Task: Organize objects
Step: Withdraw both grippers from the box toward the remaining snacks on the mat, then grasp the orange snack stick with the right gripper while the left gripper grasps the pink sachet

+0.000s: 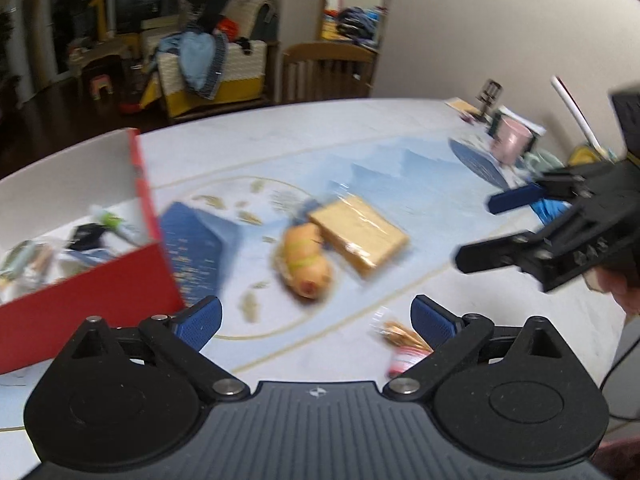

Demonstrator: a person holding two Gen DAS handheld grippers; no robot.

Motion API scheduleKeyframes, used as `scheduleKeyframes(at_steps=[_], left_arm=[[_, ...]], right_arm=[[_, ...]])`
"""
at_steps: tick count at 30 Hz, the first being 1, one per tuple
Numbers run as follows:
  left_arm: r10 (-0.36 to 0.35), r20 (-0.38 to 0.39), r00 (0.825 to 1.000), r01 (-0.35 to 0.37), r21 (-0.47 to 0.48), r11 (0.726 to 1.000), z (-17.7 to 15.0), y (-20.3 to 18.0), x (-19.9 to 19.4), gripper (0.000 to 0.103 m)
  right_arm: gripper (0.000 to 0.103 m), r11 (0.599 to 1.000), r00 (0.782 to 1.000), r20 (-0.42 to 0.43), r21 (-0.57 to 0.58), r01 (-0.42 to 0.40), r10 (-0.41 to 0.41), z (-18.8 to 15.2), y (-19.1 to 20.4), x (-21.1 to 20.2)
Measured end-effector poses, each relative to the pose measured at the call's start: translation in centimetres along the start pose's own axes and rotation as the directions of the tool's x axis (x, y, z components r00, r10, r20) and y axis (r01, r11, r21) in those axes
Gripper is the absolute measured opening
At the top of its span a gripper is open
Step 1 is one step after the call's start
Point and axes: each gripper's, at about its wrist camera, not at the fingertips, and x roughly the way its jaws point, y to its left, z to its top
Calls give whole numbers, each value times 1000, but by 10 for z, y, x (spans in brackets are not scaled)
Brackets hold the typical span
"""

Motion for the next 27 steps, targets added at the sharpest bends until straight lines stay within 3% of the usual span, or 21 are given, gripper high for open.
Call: scheduleKeyframes(at_steps=[6,13,23,27], left_arm=[[-56,-65,996,59,51,997,-21,-39,33,101],[-44,-135,990,67,175,982,-47,-73,68,101],[-26,-123,992,49,185,981,-60,-86,89,101],[-6,-124,992,27,165,986,-64,-84,95,101]], right_arm=[[100,997,997,-70,62,-37,41,-14,-19,21],[100,998,987,-150,44,-48,55,-24,-18,48],[100,999,977,-206,18,-43,46,-33,-11,74],[94,999,976,-211,30,-43,48,-34,-9,80]])
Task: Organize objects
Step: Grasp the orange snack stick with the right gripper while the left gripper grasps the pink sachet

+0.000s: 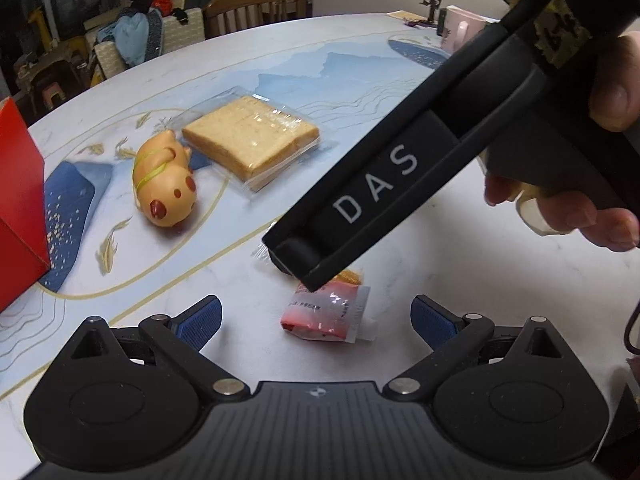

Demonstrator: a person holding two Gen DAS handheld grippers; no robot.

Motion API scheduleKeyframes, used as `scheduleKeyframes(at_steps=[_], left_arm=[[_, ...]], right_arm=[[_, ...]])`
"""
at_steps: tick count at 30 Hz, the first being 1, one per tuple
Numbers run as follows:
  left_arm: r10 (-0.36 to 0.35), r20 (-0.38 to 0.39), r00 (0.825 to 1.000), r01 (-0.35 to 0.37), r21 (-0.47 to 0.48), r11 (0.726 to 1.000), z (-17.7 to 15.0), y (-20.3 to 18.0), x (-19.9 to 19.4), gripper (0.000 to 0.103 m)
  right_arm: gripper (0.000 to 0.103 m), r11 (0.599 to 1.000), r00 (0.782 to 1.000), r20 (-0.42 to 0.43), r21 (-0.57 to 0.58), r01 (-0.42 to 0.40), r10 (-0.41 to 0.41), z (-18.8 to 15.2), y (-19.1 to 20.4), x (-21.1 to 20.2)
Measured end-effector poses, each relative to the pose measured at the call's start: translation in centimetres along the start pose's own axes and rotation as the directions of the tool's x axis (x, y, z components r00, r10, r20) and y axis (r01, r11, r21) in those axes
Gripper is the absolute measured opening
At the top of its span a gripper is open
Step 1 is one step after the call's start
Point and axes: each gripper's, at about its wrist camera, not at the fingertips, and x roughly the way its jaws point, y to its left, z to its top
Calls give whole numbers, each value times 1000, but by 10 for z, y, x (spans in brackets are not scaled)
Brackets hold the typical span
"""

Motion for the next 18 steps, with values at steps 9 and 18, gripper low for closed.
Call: scheduleKeyframes(at_steps=[9,18], left_arm=[[37,2,999,-37,-1,999,-6,1,6,100],[8,22,1000,-8,22,1000,-8,-1,3,69]], right_arm=[[72,999,999,-5,-17,42,-42,-3,6,10],[50,995,996,-19,-44,87,-88,-6,10,13]])
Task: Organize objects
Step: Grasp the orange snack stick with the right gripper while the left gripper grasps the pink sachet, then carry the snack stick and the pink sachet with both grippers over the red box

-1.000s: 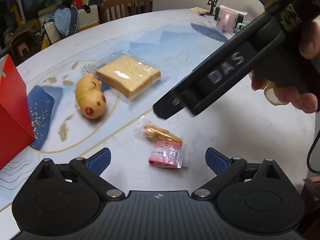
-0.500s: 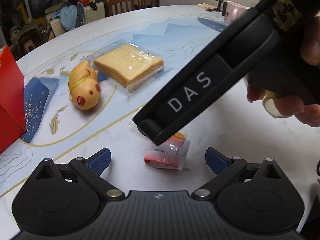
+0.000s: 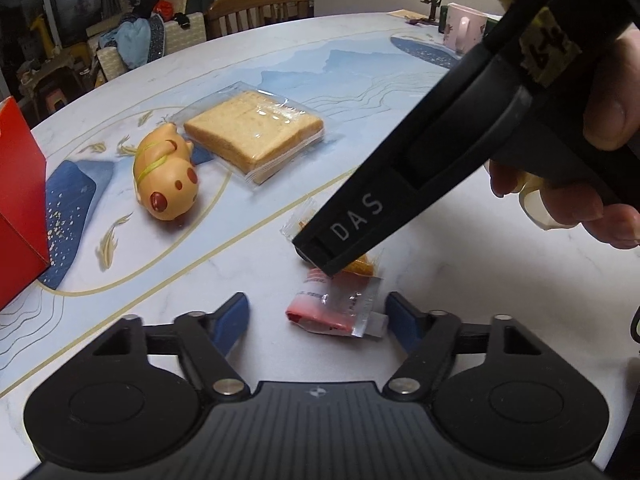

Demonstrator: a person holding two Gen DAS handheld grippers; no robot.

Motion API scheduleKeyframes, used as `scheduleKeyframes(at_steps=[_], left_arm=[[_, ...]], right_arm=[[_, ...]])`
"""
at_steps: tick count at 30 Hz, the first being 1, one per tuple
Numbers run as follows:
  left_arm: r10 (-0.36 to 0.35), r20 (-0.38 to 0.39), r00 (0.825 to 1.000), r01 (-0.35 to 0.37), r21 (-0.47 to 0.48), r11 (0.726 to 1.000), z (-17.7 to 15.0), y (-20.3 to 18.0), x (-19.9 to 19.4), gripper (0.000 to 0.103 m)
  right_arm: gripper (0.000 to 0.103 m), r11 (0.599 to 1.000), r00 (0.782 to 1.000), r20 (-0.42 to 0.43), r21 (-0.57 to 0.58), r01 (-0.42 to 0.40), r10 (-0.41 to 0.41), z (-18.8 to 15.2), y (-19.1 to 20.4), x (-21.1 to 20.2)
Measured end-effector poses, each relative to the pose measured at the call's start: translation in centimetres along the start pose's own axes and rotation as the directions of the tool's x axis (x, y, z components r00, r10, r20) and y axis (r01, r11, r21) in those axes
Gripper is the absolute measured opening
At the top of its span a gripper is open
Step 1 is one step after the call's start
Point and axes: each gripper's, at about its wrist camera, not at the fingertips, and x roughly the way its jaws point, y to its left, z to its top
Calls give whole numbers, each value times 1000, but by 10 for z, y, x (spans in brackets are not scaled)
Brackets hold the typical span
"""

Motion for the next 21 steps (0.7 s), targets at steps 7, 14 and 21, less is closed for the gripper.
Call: scheduleKeyframes(at_steps=[7,14,21], left_arm=[[2,8,1000,-3,39,999,-2,-2,-4,51],[17,0,1000,-17,24,1000,-5,0,-9,51],[16,-16,1000,-17,-61,998,-7,16,-19,51]], right_arm=[[31,999,1000,2,-31,22,-22,-10,1,-5],[21,999,999,5,16,43,-43,-27,-13,-16],[21,997,1000,23,73,19,-21,-41,-16,-36]])
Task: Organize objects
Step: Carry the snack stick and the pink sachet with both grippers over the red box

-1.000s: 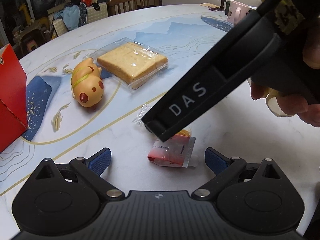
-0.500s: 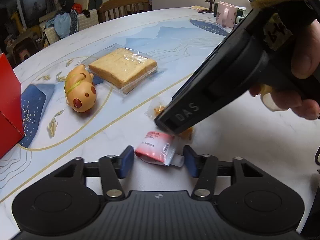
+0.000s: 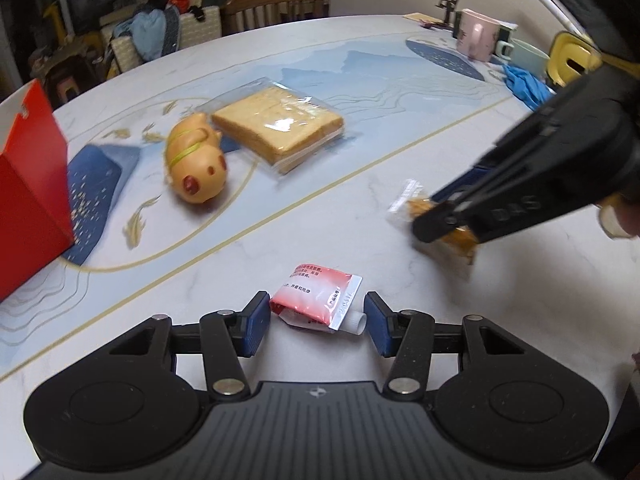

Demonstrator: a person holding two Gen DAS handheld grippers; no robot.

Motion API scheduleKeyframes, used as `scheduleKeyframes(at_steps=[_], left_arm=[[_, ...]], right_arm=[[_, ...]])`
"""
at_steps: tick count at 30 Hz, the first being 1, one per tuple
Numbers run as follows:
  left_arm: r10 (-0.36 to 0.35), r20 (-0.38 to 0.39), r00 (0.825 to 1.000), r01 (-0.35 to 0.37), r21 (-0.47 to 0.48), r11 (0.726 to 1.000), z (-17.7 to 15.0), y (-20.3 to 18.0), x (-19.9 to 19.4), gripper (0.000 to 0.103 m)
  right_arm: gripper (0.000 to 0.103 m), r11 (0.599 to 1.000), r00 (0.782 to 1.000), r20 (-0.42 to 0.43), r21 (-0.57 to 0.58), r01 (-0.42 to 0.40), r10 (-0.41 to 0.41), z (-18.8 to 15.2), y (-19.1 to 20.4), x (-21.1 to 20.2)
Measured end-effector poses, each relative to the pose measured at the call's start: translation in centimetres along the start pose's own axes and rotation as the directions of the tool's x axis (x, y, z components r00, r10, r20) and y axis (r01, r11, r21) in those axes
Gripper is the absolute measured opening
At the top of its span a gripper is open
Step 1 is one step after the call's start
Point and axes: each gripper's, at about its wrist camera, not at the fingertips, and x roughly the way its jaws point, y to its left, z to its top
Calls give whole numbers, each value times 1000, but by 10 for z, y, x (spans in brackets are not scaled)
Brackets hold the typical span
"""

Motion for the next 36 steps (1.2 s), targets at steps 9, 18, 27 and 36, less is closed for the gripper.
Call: scheduleKeyframes(at_steps=[9,18,27,36], left_arm=[[-13,17,1000,14,-88,996,3,26,-30,51],[-23,51,998,30,-157,987,8,73,-70,51],[9,112,994,11,-180,984,12,131,-107,51],[56,146,988,-28,-186,982,17,194,-133,51]], right_arm=[[21,997,997,48,52,-63,60,3,15,-32],[21,995,989,114,-10,-98,98,30,60,-57],[21,991,979,157,-68,-118,128,69,108,-64],[21,981,969,178,-120,-149,169,117,161,-60]])
